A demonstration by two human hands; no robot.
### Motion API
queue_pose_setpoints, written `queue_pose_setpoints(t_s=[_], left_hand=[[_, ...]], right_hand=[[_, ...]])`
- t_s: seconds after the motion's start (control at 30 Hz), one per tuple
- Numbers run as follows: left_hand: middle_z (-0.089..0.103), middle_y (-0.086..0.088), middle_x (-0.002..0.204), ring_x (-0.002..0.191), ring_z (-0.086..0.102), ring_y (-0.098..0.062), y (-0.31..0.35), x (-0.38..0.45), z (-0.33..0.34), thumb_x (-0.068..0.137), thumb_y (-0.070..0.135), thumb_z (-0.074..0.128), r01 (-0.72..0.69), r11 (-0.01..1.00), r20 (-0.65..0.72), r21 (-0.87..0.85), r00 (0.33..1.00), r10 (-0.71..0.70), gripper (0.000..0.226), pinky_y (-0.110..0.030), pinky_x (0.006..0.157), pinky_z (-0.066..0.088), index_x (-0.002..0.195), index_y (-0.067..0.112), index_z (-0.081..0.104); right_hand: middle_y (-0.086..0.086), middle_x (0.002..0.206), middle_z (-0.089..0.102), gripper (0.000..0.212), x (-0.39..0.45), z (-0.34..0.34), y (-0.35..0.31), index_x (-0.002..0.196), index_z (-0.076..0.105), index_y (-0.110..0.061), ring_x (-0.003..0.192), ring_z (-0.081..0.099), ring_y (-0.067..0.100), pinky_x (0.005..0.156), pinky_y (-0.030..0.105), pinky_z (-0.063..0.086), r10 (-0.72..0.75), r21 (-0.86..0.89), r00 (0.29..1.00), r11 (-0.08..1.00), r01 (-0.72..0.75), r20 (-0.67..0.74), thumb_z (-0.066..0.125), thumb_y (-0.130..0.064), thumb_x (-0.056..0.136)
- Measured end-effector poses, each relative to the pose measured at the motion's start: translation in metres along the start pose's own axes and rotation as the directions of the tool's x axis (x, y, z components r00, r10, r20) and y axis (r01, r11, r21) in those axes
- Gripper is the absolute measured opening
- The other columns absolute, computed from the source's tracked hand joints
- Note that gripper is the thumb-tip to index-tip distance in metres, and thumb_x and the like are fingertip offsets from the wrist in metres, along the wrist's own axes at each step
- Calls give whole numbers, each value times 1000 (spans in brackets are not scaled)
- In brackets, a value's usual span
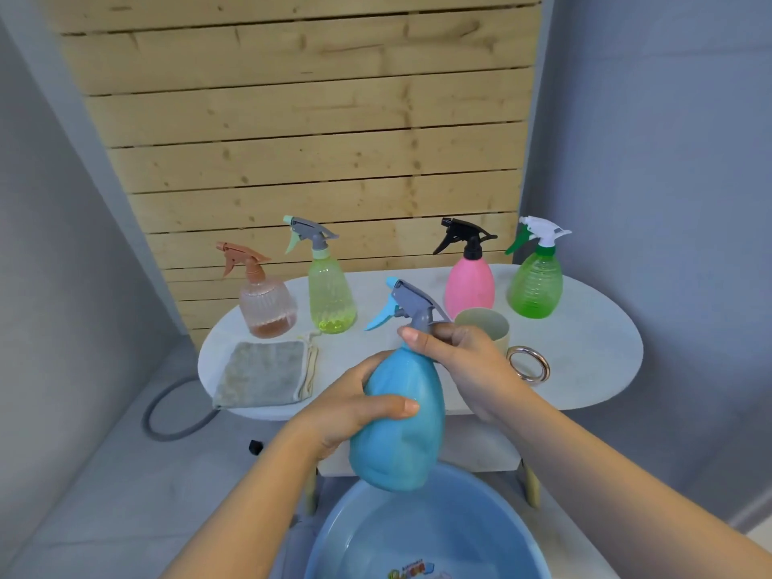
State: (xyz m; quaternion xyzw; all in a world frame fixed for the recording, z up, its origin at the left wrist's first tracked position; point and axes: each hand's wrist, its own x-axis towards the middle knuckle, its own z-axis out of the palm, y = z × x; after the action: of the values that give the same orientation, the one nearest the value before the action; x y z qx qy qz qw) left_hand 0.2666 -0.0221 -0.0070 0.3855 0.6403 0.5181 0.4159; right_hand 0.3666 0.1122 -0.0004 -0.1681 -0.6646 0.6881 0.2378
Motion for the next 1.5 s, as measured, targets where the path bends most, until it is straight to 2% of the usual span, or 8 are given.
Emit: queue_pose_setpoints(t_s=[0.13,0.33,0.63,0.8,0.93,1.2,1.37,1.5], left_hand=[[67,13,99,85,65,0,0,2,7,54,36,76,-28,973,-132,227,990,59,63,-15,68,51,112,39,52],[69,11,98,88,66,-6,-4,3,-8,46,44,74,23,955,10,294,1000,-27,68,-22,72,53,111,41,55],[70,4,100,89,67,-13,-8,9,-14,48,35,77,131,977,149,166,976,-156,70,-27,73,54,116,28,58],[60,16,106,93,60,-9,-17,14,-1,63,44,75,68,659,-114,749,993,27,61,-29,79,49,116,42,47],[52,11,123,109,54,-17,-31,22,-5,57,56,61,79,336,-164,939,958,233,81,-32,92,37,133,40,38],[50,12,126,111,51,-15,-38,24,-8,58,54,63,41,350,-140,936,955,263,83,-31,94,34,136,40,35],[51,11,126,111,52,-17,-36,24,-8,56,55,58,60,335,-163,940,944,288,84,-33,94,34,136,39,36],[51,10,126,112,51,-17,-39,22,-11,56,55,57,66,304,-160,950,942,294,84,-32,93,32,135,38,38]], right_hand=[[1,83,66,12,4,-3,-6,96,67,-15,81,63,10,80,28,53,-6,105,998,994,12,-65,66,-19,85],[-16,77,67,20,8,-29,-18,105,68,-15,67,57,-6,59,11,44,128,-302,980,950,-78,151,67,-18,85],[4,101,67,21,12,-43,-17,107,61,-9,90,63,9,74,21,52,223,-112,912,974,-196,345,52,1,91],[6,107,54,50,12,-51,-12,124,59,-20,98,55,18,95,41,49,357,-180,909,929,-323,216,33,6,89],[16,104,64,38,14,-50,-9,116,60,-9,86,65,27,71,33,55,443,-145,892,892,-428,94,41,-37,99],[-5,114,60,45,10,-50,-5,108,66,-16,106,54,7,75,11,41,229,-527,957,843,-104,177,46,16,82],[-8,125,55,40,16,-43,-1,127,55,-25,113,49,6,86,20,37,219,-503,976,841,-197,-15,58,-34,88],[0,87,59,78,19,-45,9,103,66,-4,83,52,13,77,27,41,255,-608,966,761,-226,-39,54,-74,71]])
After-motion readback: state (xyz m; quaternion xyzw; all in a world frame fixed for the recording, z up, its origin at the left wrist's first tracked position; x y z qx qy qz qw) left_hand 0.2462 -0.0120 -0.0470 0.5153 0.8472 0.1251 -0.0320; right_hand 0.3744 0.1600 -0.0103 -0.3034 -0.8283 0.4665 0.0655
